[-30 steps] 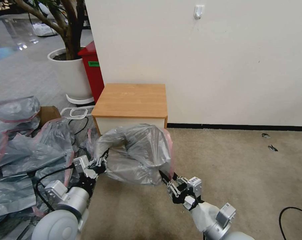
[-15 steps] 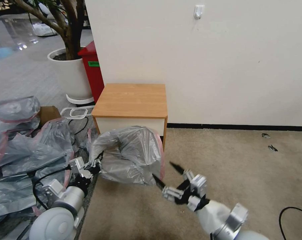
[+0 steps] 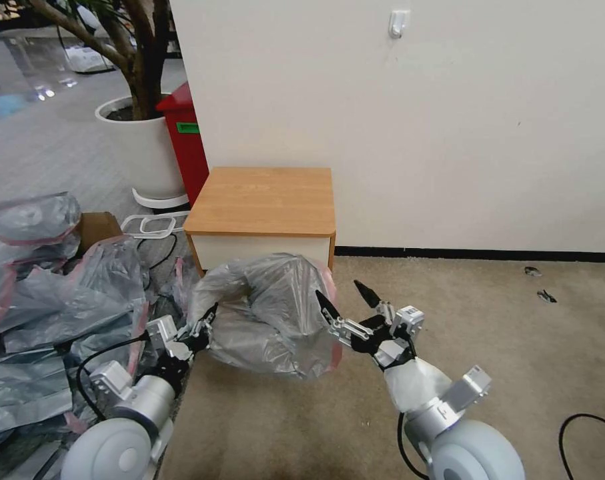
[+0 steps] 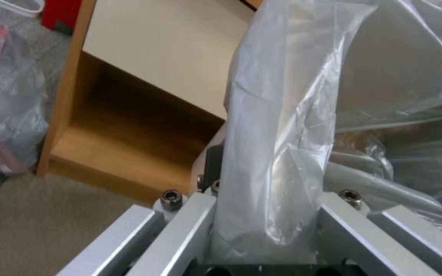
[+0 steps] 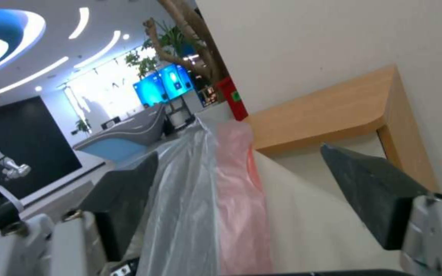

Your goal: Pick up the garbage bag from the table and place it over the trash can.

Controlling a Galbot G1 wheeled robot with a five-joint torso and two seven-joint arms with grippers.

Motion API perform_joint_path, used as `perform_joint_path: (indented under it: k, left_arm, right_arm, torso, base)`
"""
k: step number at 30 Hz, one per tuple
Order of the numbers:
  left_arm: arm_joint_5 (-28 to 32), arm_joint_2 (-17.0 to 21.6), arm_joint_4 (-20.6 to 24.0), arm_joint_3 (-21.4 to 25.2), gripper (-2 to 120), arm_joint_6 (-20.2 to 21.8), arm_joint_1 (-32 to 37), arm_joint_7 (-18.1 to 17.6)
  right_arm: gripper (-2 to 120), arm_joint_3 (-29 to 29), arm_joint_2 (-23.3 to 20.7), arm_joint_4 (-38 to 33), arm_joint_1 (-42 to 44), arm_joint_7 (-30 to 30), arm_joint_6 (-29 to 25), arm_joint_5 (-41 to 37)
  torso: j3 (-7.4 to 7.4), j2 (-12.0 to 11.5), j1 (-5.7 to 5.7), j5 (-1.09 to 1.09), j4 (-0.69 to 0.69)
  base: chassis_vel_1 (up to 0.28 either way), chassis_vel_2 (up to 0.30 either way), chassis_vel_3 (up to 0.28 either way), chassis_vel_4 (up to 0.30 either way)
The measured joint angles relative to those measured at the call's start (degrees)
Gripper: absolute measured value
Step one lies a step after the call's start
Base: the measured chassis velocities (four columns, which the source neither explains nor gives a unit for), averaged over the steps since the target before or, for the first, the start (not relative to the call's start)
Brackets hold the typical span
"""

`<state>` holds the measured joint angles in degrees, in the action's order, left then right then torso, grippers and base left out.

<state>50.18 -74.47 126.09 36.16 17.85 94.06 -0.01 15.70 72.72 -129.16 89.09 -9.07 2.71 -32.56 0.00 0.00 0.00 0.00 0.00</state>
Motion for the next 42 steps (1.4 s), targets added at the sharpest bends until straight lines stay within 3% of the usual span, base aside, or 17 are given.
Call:
perform_joint_path:
  k: [4, 10, 13, 18, 21, 24, 42]
  left_arm:
    - [-0.59, -0.39, 0.09, -0.55, 3, -0.15, 0.03, 0.03]
    - [-0.6, -0.34, 0.3, -0.5, 3, -0.21, 0.04, 0.03]
    - [-0.6, -0.3, 0.31, -0.28, 3, -0.28, 0.19, 0.02]
    - [-0.61, -0.29, 0.29, -0.19, 3, -0.3, 0.17, 0.01]
    - [-0.63, -0.41, 0.19, -0.25, 3, -0.35, 0.17, -0.03]
    - [-0.65, -0.46, 0.21, -0.39, 3, -0.37, 0.21, -0.04]
    - [-2.24, -0.49, 2.04, -2.57, 3, -0.42, 1.64, 1.98]
  right_arm:
    - [66, 0.14, -0.07, 0.25, 0.17, -0.14, -0.01, -0.17]
    - [52, 0.16, 0.2, 0.52, 0.36, -0.17, -0.17, -0.07]
    - [37, 0.16, 0.42, 0.63, 0.43, -0.17, -0.29, 0.07]
    - [26, 0.15, 0.46, 0.59, 0.48, -0.17, -0.32, 0.11]
    - [10, 0.25, 0.32, 0.58, 0.48, -0.18, -0.41, 0.13]
    - [1, 0.28, 0.3, 0.67, 0.49, -0.18, -0.5, 0.14]
    - [0, 1.84, -1.31, 1.78, -1.96, 1.2, -0.55, -1.45]
  torso:
    - [0.0, 0.0, 0.0, 0.0, 0.0]
    - [0.0, 0.0, 0.0, 0.0, 0.0]
    - [0.0, 0.0, 0.0, 0.0, 0.0]
    - [0.0, 0.0, 0.0, 0.0, 0.0]
    - [0.0, 0.0, 0.0, 0.0, 0.0]
    - [0.0, 0.0, 0.0, 0.0, 0.0]
    - [0.0, 0.0, 0.0, 0.0, 0.0]
  base:
    - [0.0, 0.0, 0.0, 0.0]
    - [0.0, 0.0, 0.0, 0.0]
    - [0.0, 0.0, 0.0, 0.0]
    - [0.0, 0.0, 0.0, 0.0]
    - [0.0, 0.0, 0.0, 0.0]
    - [0.0, 0.0, 0.0, 0.0]
    - [0.0, 0.0, 0.0, 0.0]
